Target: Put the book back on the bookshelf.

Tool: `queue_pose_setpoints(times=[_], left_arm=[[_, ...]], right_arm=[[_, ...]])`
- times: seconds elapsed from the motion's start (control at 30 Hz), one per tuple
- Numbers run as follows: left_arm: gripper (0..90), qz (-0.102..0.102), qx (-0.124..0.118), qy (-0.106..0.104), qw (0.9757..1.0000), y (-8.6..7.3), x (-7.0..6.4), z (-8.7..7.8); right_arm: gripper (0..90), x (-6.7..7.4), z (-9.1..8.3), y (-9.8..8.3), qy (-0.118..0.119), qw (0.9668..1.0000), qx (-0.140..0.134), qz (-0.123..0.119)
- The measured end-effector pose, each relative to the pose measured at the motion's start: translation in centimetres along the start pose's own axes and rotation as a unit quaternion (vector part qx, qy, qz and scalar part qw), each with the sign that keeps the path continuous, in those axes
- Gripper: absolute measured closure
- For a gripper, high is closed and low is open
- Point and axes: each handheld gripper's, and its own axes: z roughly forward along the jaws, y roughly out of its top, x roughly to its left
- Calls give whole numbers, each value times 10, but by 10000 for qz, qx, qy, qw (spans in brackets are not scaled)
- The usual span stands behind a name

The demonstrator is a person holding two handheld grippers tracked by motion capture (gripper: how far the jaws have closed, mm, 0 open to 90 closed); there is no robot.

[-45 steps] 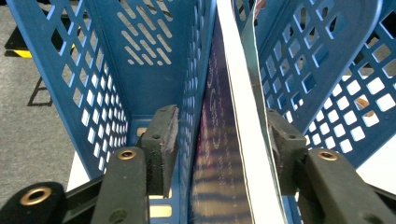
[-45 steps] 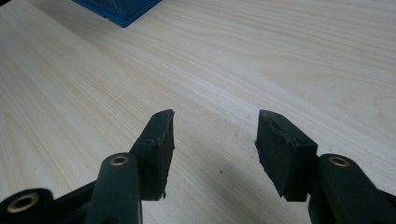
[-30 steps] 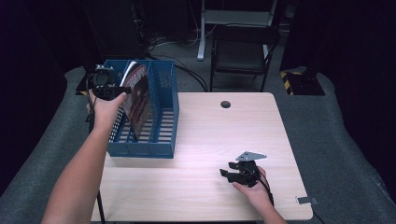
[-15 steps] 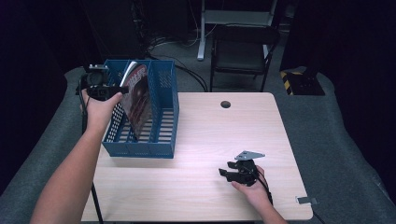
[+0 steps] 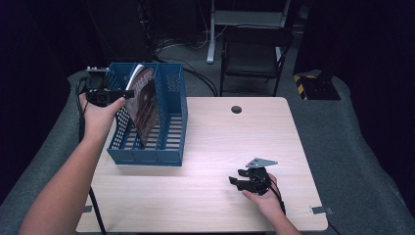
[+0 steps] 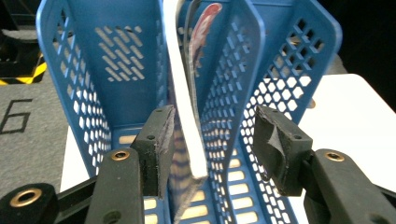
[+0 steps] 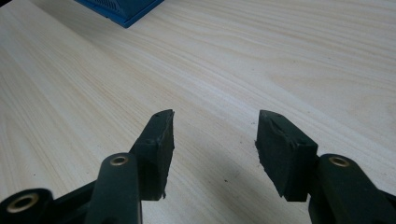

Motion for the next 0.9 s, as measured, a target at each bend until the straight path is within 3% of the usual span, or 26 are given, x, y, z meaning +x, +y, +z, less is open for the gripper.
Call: queue_pose_setpoints(times=[0.3, 0.43, 0.77, 0.9], left_arm=[[486, 269, -62, -161, 9995, 5, -14, -19], [487, 431, 37, -292, 9986, 3, -22, -25], [485, 825, 89, -685, 9942, -5, -45, -35], [485, 891, 123, -819, 9926, -10, -53, -36]], right_arm=[[463, 1, 0, 1, -34, 10000, -17, -47], [463, 0, 0, 1, -10, 10000, -26, -44], [463, 0, 1, 1, -23, 10000, -8, -49], [462, 1, 1, 1, -54, 10000, -31, -24]])
